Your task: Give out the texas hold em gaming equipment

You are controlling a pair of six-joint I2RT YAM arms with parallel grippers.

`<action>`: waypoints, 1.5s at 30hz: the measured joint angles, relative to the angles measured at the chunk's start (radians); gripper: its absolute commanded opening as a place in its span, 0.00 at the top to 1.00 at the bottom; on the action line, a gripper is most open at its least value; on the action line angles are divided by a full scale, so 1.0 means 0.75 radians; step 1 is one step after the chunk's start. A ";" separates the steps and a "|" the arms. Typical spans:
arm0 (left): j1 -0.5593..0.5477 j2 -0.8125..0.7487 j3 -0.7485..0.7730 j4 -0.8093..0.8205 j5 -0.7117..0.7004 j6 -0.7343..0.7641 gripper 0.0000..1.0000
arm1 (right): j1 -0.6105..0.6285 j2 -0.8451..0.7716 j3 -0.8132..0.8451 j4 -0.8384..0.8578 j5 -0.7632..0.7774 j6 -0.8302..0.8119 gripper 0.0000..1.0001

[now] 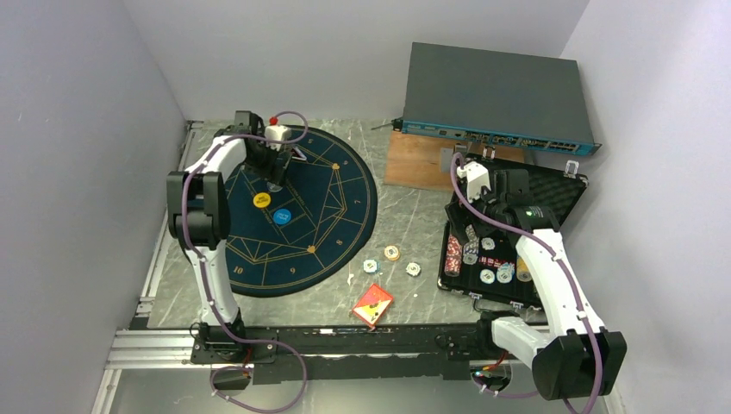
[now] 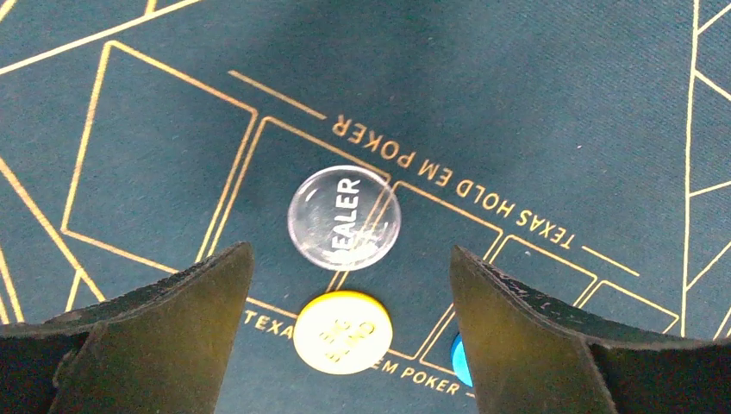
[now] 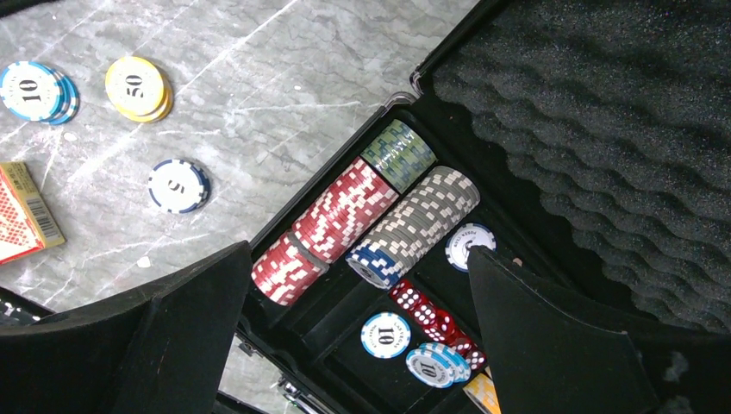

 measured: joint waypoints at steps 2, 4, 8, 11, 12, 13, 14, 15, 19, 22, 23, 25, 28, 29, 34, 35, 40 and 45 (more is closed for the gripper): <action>-0.022 0.022 0.005 0.001 -0.011 -0.012 0.10 | 0.000 0.003 0.000 0.003 0.000 0.000 0.00; -0.040 0.038 0.005 0.000 -0.017 -0.020 0.10 | 0.000 0.003 0.000 0.006 0.000 0.001 0.00; -0.057 0.049 0.005 0.004 -0.042 -0.024 0.10 | 0.000 0.003 0.001 0.007 0.001 0.004 0.00; -0.057 0.052 0.005 0.014 -0.063 -0.026 0.10 | 0.001 0.003 0.001 0.007 0.001 0.005 0.00; -0.057 0.055 0.005 0.017 -0.071 -0.028 0.10 | 0.001 0.002 0.001 0.007 0.001 0.005 0.00; -0.057 0.059 0.005 0.020 -0.081 -0.029 0.10 | 0.001 0.002 0.001 0.007 0.001 0.005 0.00; -0.056 0.066 0.005 0.023 -0.090 -0.029 0.11 | 0.001 0.002 0.001 0.007 0.001 0.005 0.00; -0.057 0.074 0.005 0.024 -0.097 -0.030 0.12 | 0.001 0.002 0.001 0.007 0.001 0.005 0.00; -0.058 0.106 0.022 0.021 -0.115 -0.030 0.18 | 0.001 -0.005 0.001 0.007 0.003 0.006 0.00; -0.060 0.107 0.027 0.020 -0.119 -0.030 0.24 | 0.001 -0.013 0.001 0.007 0.012 0.005 0.00; -0.060 0.108 0.027 0.020 -0.124 -0.028 0.27 | 0.001 -0.014 0.001 0.007 0.013 0.006 0.00; -0.060 0.108 0.027 0.023 -0.130 -0.026 0.37 | 0.001 -0.014 0.001 0.008 0.020 0.005 0.00; -0.060 0.108 0.027 0.026 -0.148 -0.014 0.47 | 0.001 -0.014 0.001 0.008 0.022 0.005 0.00; -0.060 0.108 0.027 0.026 -0.149 -0.014 0.49 | 0.001 -0.013 0.001 0.008 0.023 0.005 0.00; -0.066 0.108 0.025 0.023 -0.153 -0.002 0.57 | 0.001 -0.013 0.001 0.015 0.027 0.005 0.00; -0.069 0.103 0.018 0.026 -0.156 0.007 0.57 | 0.001 -0.013 0.001 0.019 0.028 0.005 0.00; -0.119 0.019 -0.086 0.026 -0.151 0.023 0.57 | 0.001 -0.013 0.001 0.036 0.033 0.005 0.00; -0.262 -0.136 -0.230 0.010 -0.113 0.043 0.57 | 0.001 -0.013 0.001 0.039 0.033 0.005 0.00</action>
